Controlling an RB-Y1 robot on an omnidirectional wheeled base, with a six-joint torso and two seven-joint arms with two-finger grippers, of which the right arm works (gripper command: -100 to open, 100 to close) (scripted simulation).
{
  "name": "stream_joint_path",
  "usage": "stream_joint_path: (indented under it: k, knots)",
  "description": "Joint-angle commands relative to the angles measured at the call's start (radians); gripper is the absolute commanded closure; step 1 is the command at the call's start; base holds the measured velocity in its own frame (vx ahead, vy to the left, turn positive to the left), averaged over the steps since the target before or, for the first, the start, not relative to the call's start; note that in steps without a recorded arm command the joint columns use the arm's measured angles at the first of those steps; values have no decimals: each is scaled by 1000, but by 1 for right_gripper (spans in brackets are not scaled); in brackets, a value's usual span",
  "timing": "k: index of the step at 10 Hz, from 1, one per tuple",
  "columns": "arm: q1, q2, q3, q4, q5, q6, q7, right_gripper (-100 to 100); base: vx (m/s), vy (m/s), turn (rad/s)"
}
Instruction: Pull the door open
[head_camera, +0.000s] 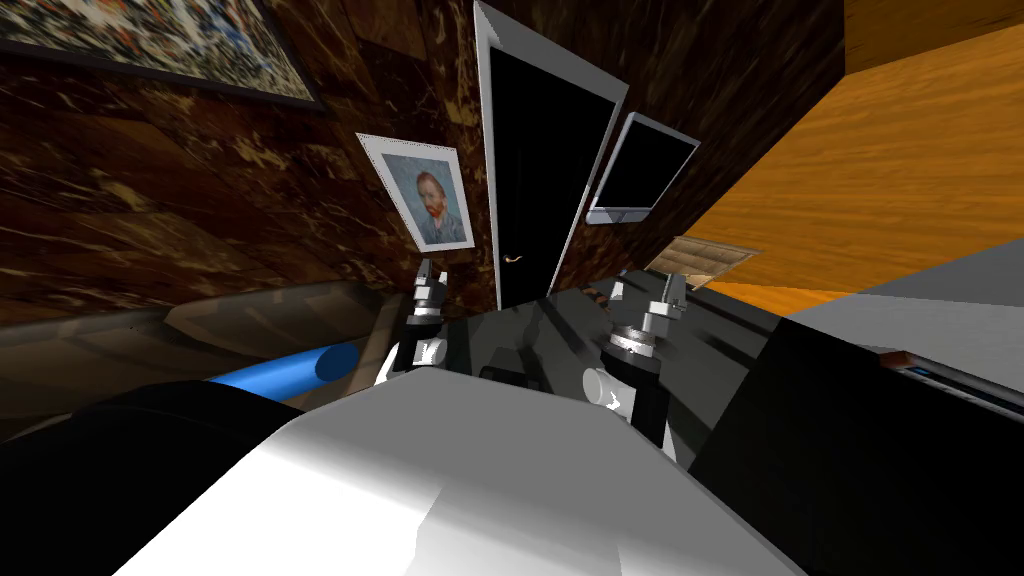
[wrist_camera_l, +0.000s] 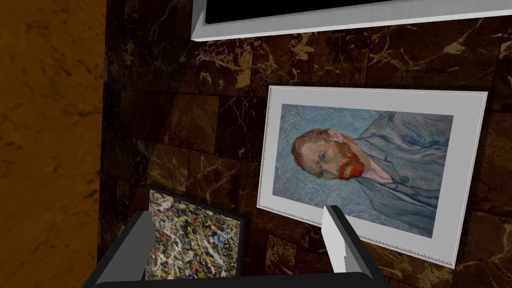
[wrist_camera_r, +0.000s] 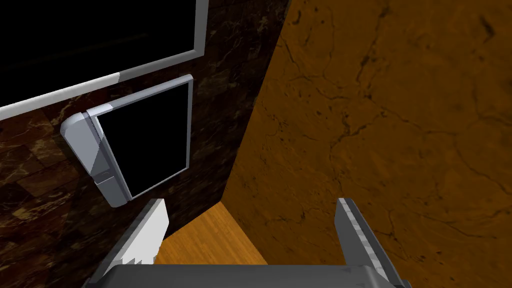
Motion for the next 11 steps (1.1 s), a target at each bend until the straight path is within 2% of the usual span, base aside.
stream_joint_path:
  k: [1,7,11]
  knots:
    - [-13,-14,1,41,1,-8,-2,-100,101,-79,153]
    - [-48,-48,2,152,3,-31,-8,-100,88,39,66]
    - [-82,-78,4,261,6,-53,-14,-100,98,15,96]
